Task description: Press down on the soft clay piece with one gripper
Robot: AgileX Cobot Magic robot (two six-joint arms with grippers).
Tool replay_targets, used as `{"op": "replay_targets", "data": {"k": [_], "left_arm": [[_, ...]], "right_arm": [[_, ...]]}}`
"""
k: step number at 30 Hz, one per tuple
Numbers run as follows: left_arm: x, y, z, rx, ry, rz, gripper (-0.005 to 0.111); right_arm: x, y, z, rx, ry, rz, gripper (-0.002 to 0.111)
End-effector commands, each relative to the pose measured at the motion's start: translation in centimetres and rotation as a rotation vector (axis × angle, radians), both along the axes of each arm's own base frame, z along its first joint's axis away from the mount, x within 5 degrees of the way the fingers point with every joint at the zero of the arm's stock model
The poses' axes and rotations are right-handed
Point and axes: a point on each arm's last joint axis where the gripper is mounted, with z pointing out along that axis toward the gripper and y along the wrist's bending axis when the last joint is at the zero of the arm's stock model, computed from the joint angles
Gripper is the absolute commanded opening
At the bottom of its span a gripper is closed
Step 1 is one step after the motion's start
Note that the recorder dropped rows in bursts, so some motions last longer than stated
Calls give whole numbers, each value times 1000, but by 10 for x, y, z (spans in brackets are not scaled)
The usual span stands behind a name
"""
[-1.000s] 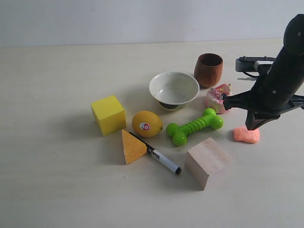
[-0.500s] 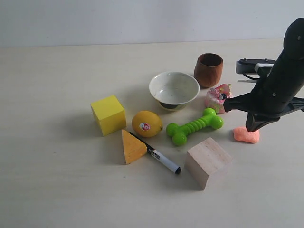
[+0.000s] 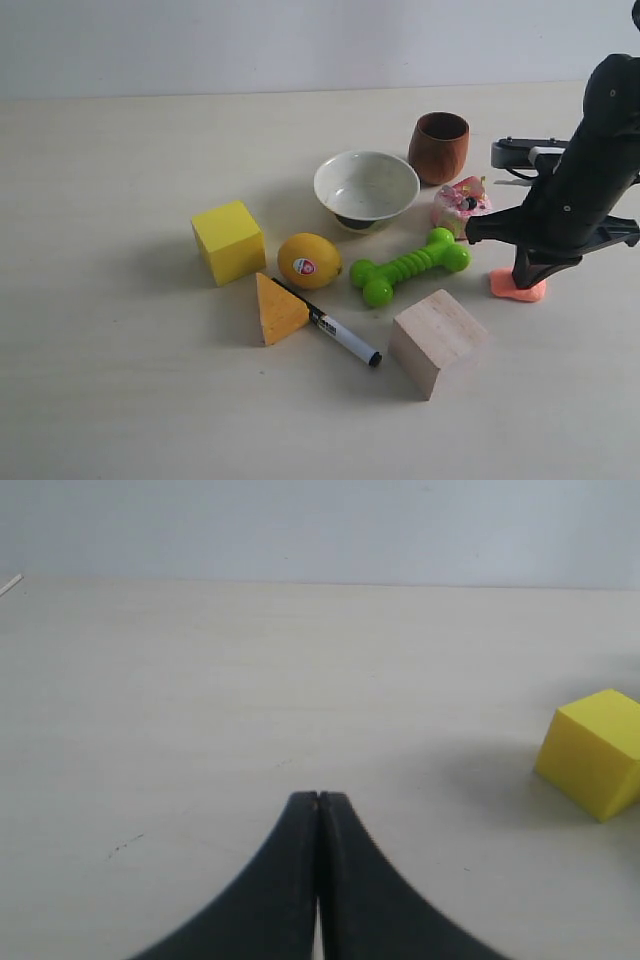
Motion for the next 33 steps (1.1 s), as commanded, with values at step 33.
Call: {"op": "replay_targets", "data": {"k": [33], "left_arm": [[0, 0, 2, -5, -16, -3, 0]], "right_arm": [[-15, 0, -77, -24, 233, -24, 0]]}}
